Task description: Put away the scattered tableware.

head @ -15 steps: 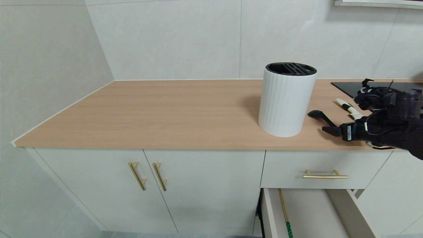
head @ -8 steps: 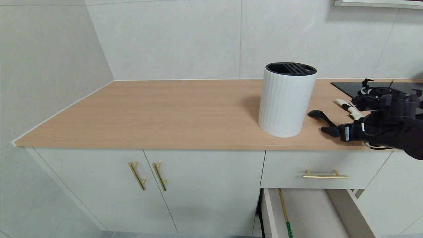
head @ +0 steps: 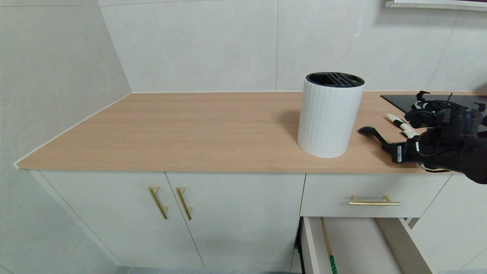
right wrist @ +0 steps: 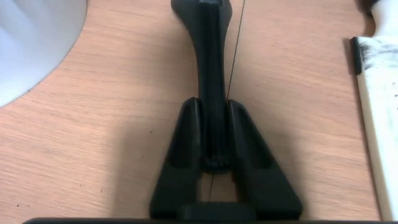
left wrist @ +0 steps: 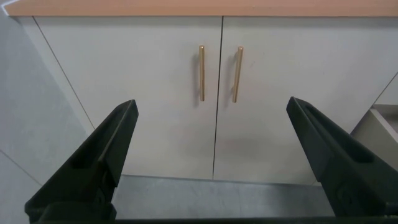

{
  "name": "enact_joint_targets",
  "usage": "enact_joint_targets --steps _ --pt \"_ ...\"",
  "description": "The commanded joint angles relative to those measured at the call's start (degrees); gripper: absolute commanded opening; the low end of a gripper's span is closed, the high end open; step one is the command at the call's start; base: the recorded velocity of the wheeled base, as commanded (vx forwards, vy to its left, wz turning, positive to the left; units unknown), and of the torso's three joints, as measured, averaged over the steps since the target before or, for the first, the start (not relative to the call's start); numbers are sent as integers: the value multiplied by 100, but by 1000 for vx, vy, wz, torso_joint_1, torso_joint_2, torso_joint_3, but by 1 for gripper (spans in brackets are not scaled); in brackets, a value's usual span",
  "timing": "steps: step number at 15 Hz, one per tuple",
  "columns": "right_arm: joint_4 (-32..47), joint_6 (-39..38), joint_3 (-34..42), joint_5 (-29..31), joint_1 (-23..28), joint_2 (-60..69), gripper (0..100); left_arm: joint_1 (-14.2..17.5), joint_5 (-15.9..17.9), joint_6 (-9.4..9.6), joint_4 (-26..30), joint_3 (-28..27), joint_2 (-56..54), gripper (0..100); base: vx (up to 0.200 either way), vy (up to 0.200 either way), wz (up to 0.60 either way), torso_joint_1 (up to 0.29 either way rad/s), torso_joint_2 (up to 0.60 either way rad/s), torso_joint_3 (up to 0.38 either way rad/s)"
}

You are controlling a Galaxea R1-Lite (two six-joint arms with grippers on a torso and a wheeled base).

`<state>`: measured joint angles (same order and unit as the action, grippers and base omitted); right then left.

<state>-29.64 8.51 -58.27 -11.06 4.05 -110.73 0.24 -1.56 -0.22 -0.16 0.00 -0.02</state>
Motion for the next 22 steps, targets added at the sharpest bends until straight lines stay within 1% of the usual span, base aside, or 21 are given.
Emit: enact_joint_targets --steps 1,6,8,10,11,12,14,15,17,20,22 --pt "19 2 0 -2 0 -2 0 2 -2 -13 -2 0 2 100 0 0 0 0 0 0" --pt "54 -34 35 51 -9 227 0 2 -2 -4 -2 0 2 100 0 0 0 0 0 0" --pt "459 -288 44 297 -80 631 0 2 -2 -4 -2 0 2 100 0 0 0 0 0 0" --pt "1021 -675 79 323 -229 1185 0 2 -2 -4 -2 0 2 100 0 0 0 0 0 0" --pt "1179 -904 141 341 -273 1440 0 2 -2 -4 -2 0 2 100 0 0 0 0 0 0" --pt "1346 -1035 264 341 -299 1704 0 2 -2 -4 -2 0 2 100 0 0 0 0 0 0" --pt "1434 -1035 554 341 -290 2090 0 2 -2 -4 -2 0 2 100 0 0 0 0 0 0" --pt "1408 -1018 1125 297 -247 2670 0 2 -2 -4 -2 0 2 100 0 0 0 0 0 0" --pt "1408 -974 1644 297 -255 3347 0 2 -2 -4 -2 0 2 100 0 0 0 0 0 0" --pt "1399 -745 2241 297 -422 4059 0 2 -2 -4 -2 0 2 100 0 0 0 0 0 0" --pt "1408 -429 2347 280 -440 4173 0 2 -2 -4 -2 0 2 100 0 0 0 0 0 0"
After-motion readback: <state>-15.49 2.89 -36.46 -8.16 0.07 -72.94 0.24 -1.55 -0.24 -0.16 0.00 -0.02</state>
